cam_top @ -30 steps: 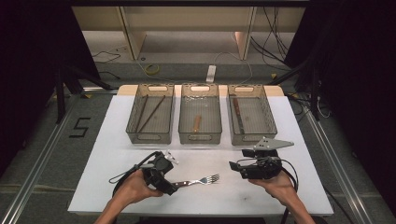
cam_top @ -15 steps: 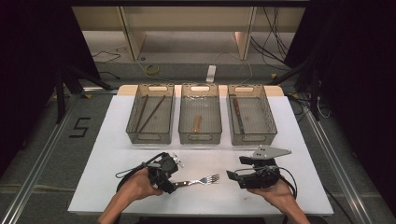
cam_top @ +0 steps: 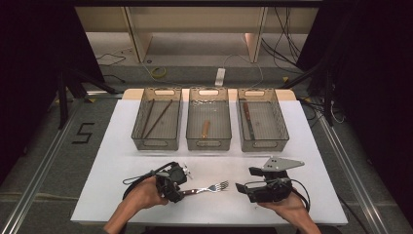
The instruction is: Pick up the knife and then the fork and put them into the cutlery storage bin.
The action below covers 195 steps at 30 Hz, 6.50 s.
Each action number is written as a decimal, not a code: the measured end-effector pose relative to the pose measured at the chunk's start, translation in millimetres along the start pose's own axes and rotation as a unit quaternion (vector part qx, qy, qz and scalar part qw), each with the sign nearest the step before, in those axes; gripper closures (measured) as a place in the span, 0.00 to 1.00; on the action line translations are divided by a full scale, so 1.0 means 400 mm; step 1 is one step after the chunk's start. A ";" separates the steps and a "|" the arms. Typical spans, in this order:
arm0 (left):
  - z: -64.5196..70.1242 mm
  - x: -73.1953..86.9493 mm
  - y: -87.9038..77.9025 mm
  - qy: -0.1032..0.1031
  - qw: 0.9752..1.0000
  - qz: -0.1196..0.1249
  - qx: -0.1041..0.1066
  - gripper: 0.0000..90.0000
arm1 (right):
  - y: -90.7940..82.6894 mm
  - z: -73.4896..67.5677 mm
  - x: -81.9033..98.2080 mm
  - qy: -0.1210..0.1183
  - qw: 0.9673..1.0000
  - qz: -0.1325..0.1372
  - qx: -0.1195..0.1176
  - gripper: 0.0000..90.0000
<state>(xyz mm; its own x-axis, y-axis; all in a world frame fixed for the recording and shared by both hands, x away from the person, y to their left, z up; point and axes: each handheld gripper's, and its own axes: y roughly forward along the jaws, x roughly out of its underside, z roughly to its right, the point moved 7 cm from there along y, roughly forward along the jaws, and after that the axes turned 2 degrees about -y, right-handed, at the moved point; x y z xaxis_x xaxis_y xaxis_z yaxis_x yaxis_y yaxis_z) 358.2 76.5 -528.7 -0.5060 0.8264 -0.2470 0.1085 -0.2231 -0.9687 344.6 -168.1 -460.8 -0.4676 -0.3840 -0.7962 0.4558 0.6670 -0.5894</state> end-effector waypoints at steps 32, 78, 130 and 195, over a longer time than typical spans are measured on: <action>0.007 -0.006 -0.015 -0.002 1.000 0.008 0.017 0.84 | 0.001 -0.006 -0.003 -0.007 1.000 0.002 -0.004 0.29; 0.113 -0.112 -0.083 0.055 0.995 0.016 0.077 0.84 | 0.142 -0.212 0.023 -0.408 0.909 -0.058 0.070 0.40; 0.078 -0.087 -0.126 0.054 0.993 0.056 0.085 0.40 | 0.155 -0.171 0.044 -0.527 0.834 -0.120 0.109 0.87; -0.092 0.056 -0.199 -0.140 0.919 0.366 -0.035 0.18 | 0.074 0.350 -0.328 0.008 0.990 -0.051 0.133 0.87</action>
<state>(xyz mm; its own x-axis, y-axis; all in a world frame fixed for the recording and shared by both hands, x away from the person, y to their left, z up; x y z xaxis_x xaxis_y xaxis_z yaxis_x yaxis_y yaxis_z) 369.5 131.9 -458.0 -0.4756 0.2997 -0.8270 0.5575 -0.6245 -0.5470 525.8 -187.3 -392.9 -0.5321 -0.4298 -0.7295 0.5879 0.4325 -0.6836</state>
